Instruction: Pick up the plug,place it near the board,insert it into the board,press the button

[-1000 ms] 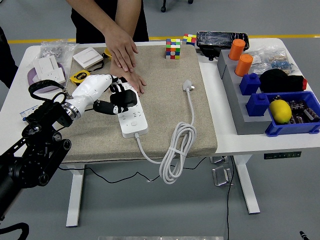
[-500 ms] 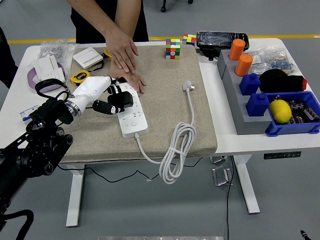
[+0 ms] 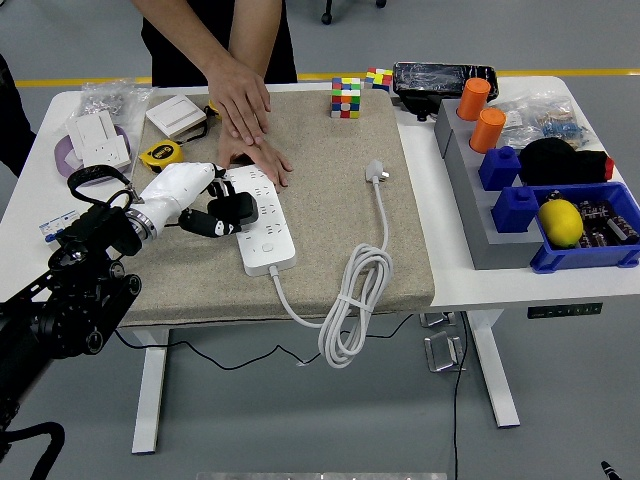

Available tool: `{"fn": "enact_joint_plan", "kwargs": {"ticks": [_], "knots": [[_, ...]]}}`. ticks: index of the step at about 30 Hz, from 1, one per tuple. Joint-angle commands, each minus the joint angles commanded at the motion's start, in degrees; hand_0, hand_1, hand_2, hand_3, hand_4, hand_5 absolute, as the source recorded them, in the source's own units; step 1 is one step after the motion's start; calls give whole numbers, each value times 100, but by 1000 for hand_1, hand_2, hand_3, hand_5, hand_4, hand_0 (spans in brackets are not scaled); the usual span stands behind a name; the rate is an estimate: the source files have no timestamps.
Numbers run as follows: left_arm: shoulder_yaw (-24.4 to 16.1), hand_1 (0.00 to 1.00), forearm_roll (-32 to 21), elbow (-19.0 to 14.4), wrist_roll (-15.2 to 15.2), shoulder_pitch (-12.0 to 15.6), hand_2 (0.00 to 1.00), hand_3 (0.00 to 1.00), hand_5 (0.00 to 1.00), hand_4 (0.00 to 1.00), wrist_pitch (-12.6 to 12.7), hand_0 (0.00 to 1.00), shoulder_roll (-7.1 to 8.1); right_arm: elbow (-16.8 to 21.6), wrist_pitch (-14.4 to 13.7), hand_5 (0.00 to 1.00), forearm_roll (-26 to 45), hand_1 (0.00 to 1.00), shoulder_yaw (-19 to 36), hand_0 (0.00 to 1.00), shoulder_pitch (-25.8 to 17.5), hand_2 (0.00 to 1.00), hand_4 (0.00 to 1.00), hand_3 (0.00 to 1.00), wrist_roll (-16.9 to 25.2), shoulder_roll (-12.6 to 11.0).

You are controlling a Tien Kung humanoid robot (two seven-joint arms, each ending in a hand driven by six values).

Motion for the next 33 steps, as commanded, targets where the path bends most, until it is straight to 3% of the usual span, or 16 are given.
{"fn": "enact_joint_plan", "kwargs": {"ticks": [19,33], "knots": [[-32,550,0,271,-76,-77,423,465,62,546,181,582,4,-2,1,998,17,748,-9,812,11,747,998,771,2,-8],[-3,551,0,288,-81,-75,422,466,69,549,152,584,7,1,1,998,9,748,12,812,21,747,998,771,4,-9]]}}
